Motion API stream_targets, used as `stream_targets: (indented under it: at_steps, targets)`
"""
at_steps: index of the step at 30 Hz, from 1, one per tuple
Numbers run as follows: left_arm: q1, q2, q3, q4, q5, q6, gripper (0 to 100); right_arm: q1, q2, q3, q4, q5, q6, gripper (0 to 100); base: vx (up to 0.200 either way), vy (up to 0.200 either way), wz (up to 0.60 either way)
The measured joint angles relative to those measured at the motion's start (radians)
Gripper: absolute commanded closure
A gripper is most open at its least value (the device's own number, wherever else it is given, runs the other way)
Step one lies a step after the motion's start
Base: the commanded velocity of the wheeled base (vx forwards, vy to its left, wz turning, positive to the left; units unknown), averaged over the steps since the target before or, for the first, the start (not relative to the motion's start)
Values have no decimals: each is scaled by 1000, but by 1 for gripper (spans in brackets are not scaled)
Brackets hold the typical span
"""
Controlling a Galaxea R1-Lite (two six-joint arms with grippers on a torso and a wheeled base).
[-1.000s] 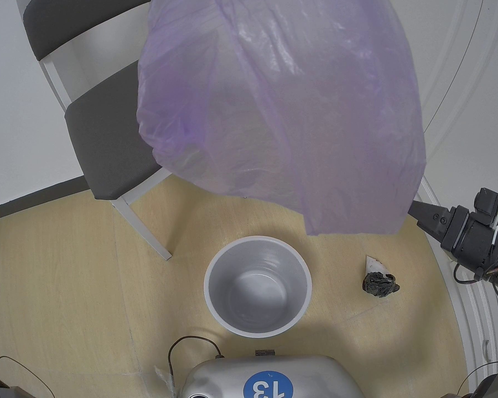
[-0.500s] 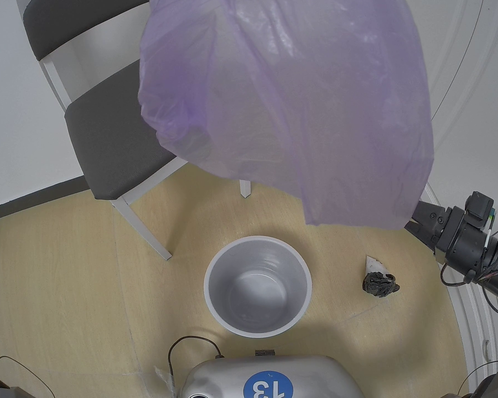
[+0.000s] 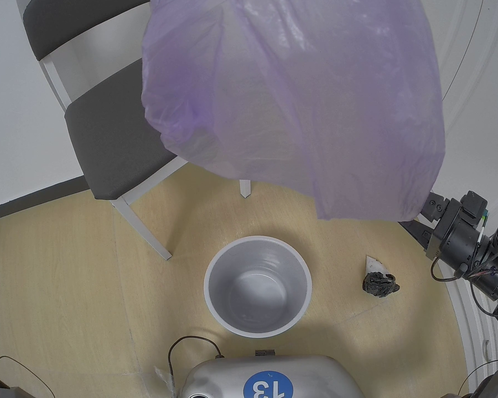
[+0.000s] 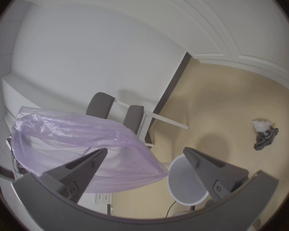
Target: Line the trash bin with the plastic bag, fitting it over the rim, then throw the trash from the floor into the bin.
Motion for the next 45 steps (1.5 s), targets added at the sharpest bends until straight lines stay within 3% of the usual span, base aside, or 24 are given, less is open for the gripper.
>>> stream_targets:
  at_steps: [7, 18, 19, 32, 38, 41, 45]
  targets:
    - [0, 0, 4, 0, 0, 0, 100, 0, 68, 57, -177, 10, 2, 0, 0, 0, 0]
    - [-1, 3, 6, 0, 0, 0, 100, -1, 101, 82, -194, 10, -5, 0, 0, 0, 0]
    - [-1, 3, 6, 0, 0, 0, 100, -1, 101, 82, -194, 10, -5, 100, 0, 0, 0]
    - [7, 3, 11, 6, 1, 0, 100, -2, 96, 82, -192, 12, -12, 100, 0, 0, 0]
    - [58, 13, 13, 27, 9, 8, 100, -9, 83, 93, -184, 12, -77, 100, 0, 0, 0]
    - [116, 22, 12, 95, 15, 11, 100, -8, 69, 106, -173, 12, -154, 100, 0, 0, 0]
    - [200, 29, 8, 301, 28, 4, 100, -7, 40, 121, -129, 11, -233, 100, 0, 0, 0]
